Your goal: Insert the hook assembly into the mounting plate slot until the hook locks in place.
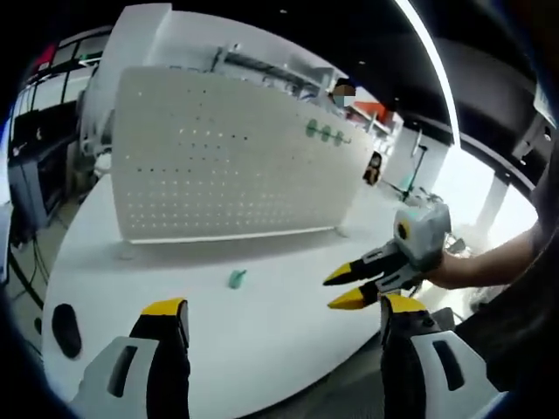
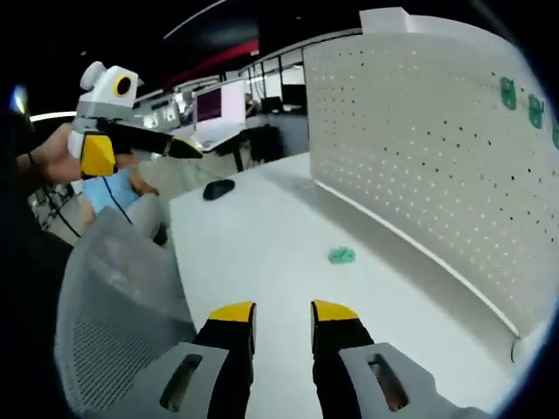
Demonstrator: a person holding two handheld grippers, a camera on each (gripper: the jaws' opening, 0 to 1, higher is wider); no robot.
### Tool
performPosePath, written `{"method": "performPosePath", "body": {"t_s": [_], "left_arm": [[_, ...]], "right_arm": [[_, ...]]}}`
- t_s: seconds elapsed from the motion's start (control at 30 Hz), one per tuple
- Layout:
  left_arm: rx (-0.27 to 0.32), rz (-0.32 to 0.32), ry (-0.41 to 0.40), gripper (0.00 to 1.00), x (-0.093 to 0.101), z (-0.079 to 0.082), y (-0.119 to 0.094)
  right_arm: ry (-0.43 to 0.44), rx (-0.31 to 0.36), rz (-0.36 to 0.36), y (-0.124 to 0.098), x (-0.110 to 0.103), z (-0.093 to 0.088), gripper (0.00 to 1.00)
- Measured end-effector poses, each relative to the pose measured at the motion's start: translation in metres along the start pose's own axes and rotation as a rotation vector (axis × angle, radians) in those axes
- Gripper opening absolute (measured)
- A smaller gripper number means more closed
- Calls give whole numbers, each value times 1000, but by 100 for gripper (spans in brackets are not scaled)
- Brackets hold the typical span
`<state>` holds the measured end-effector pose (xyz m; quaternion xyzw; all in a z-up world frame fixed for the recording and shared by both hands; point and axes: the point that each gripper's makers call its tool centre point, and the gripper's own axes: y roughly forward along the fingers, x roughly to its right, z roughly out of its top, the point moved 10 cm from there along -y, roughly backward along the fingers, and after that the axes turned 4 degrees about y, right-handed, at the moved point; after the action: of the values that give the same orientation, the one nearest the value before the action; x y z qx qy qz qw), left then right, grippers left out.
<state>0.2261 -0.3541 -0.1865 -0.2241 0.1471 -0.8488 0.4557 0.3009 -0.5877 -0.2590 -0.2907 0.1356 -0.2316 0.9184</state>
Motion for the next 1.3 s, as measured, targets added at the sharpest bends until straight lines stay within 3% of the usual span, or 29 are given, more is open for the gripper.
{"method": "performPosePath", "body": {"t_s": [0.27,0.6,0.77,1.13,1.3], "left_arm": [[-8,-1,10,91,0,1,3],[-30,-7,10,91,-2,-1,5],[-36,-3,-13,91,-7,-4,8],[-49,2,-29,90,-14,-4,13],[-54,9,-35,90,-19,-5,12]], "right_arm": [[-40,-12,29,27,15,15,23],[-129,-73,57,68,42,30,23],[-126,-78,62,84,50,36,23],[-264,-138,68,111,65,41,23],[-403,-210,64,123,76,39,23]]}}
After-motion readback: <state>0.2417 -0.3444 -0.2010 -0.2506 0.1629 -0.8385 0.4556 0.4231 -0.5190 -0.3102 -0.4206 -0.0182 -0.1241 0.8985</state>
